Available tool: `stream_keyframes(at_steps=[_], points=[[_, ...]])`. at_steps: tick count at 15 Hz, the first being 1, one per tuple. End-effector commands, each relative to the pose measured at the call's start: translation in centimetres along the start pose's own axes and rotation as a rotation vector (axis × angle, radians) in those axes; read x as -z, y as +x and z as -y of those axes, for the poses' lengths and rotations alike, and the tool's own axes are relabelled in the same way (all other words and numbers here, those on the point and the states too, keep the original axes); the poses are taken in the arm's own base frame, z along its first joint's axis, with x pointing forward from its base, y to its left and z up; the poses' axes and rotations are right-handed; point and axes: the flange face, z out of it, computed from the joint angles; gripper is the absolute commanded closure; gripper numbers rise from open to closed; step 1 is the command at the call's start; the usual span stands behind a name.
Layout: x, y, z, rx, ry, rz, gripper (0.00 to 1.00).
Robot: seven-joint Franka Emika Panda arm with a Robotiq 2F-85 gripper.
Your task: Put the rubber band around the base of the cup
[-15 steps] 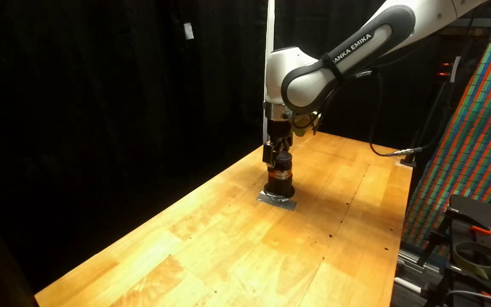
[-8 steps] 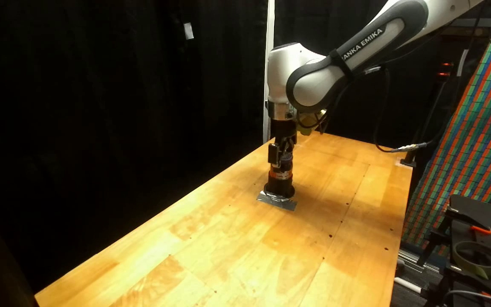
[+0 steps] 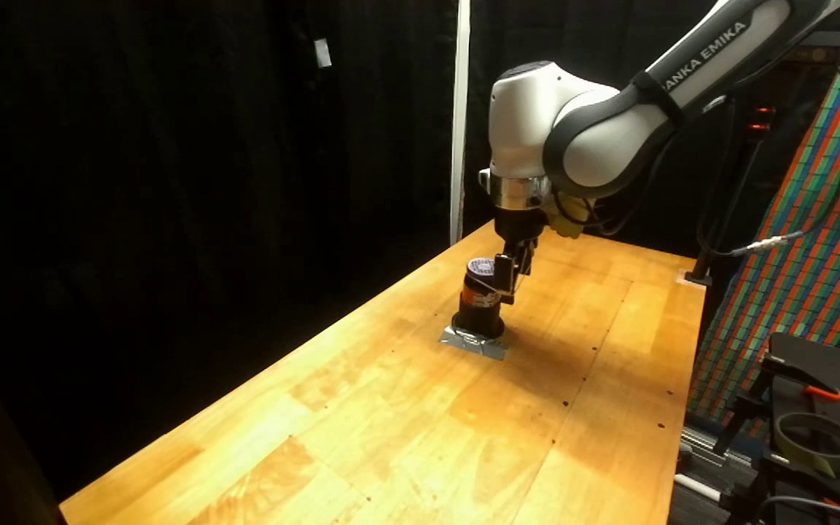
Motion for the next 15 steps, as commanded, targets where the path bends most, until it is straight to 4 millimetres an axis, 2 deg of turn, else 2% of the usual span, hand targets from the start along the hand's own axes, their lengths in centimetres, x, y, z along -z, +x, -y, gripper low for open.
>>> stream_keyframes(at_steps=[1, 4, 6, 11, 15], points=[[0.9, -5.2, 1.3, 0.017, -0.035, -0.124, 0.00], [0.3, -8.5, 2.5, 0.026, -0.067, -0.289, 0.00], [0.3, -10.0, 2.4, 0.019, -0.081, -0.385, 0.00], [1.1, -10.5, 1.7, -0.024, -0.158, -0.527, 0.00], [-0.8, -12.2, 3.5, -0.056, -0.167, -0.567, 0.00]])
